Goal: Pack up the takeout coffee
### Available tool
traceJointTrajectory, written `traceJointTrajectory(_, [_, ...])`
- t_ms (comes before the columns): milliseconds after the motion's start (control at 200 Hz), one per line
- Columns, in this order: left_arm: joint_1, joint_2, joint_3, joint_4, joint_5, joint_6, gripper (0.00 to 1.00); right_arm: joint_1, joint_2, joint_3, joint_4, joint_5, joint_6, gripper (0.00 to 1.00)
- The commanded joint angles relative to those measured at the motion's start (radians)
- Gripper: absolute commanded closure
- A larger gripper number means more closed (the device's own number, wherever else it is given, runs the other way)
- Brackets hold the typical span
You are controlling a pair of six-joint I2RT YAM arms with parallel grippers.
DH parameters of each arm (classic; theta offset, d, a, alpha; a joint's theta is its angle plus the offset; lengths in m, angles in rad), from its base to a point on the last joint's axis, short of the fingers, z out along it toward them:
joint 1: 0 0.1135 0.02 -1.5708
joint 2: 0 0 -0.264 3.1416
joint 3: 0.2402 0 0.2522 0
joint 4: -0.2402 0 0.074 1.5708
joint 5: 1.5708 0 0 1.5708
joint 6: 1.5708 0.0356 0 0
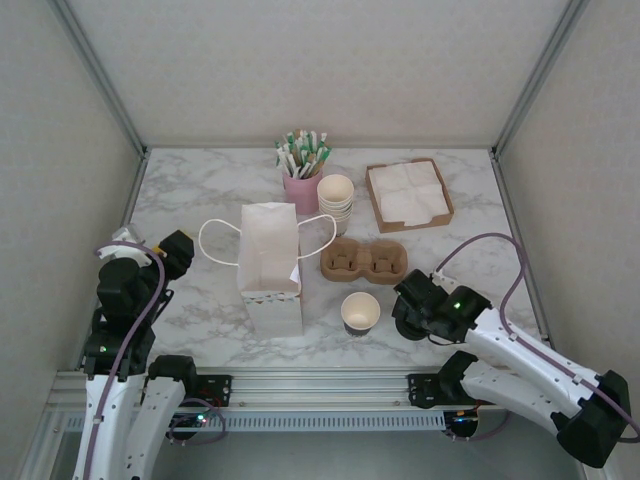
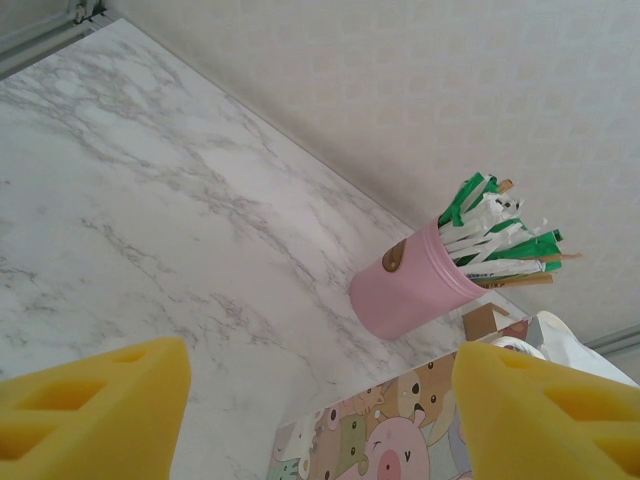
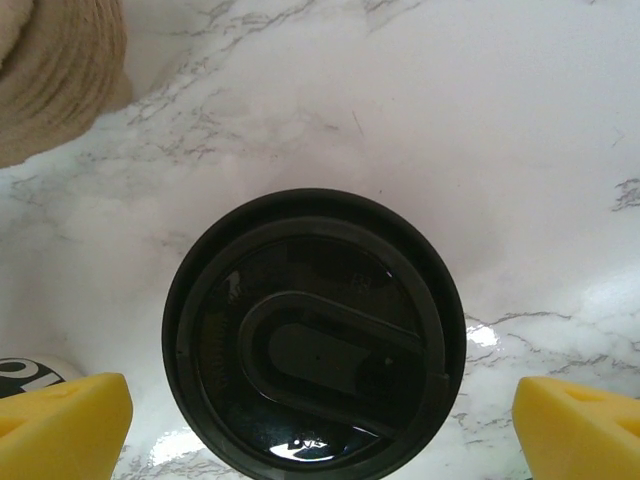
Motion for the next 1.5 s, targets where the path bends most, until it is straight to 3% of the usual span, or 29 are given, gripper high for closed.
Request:
traceJointTrajectory(0, [-0.003, -0.009, 0.001, -0.012, -0.008, -0.009, 0.31, -0.01, 0.013, -0.011, 0.017, -0.005, 0.005, 0.04])
traceJointTrajectory(295, [-0.004, -0.006, 0.001, -0.013, -0.006, -0.009, 0.31, -0.008, 0.039, -0.012, 0.022, 0.007, 0.016, 0.12])
traceJointTrajectory(1497, [-0.004, -0.005, 0.001, -0.012, -0.007, -0.009, 0.31, -0.009, 0.069, -0.035, 0.032, 0.036, 0.054, 0.24])
